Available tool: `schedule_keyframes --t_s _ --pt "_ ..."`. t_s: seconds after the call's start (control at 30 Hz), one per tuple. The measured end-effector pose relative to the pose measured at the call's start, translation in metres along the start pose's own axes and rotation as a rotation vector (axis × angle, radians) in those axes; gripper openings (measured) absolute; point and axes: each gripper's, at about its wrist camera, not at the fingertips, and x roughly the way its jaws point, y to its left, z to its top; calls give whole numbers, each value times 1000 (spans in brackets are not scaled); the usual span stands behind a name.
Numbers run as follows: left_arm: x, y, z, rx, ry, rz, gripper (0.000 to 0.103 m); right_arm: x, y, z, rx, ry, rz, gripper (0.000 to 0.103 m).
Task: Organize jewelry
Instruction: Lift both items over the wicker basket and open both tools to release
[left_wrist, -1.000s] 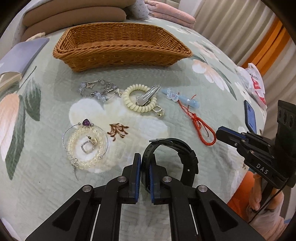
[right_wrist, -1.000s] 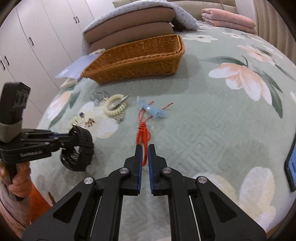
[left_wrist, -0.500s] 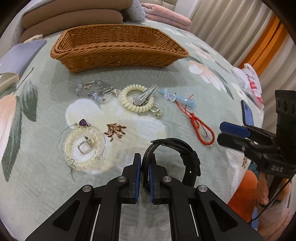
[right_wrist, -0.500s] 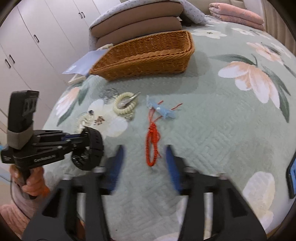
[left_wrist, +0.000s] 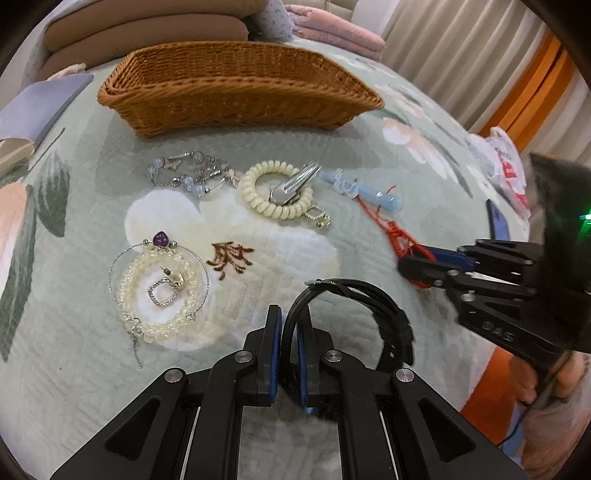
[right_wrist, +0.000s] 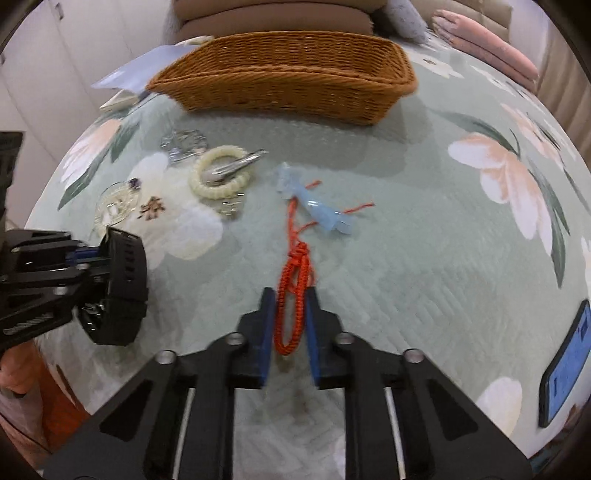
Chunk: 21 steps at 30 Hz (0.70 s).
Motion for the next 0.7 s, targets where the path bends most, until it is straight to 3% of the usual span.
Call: schedule_keyframes --t_s 0.2,0.37,0.47,0.7 --pt "-2 -6 -1 5 -25 33 5 -13 6 -8 10 -36 87 3" --pt "-24 -3 -1 -24 -81 2 5 -39 4 -10 22 -98 145 3" --pt "-41 0 4 -38 -123 -28 5 -59 6 -7 20 -145 155 3" --pt "-75 3 33 -39 -198 1 5 -104 7 18 14 -265 179 3"
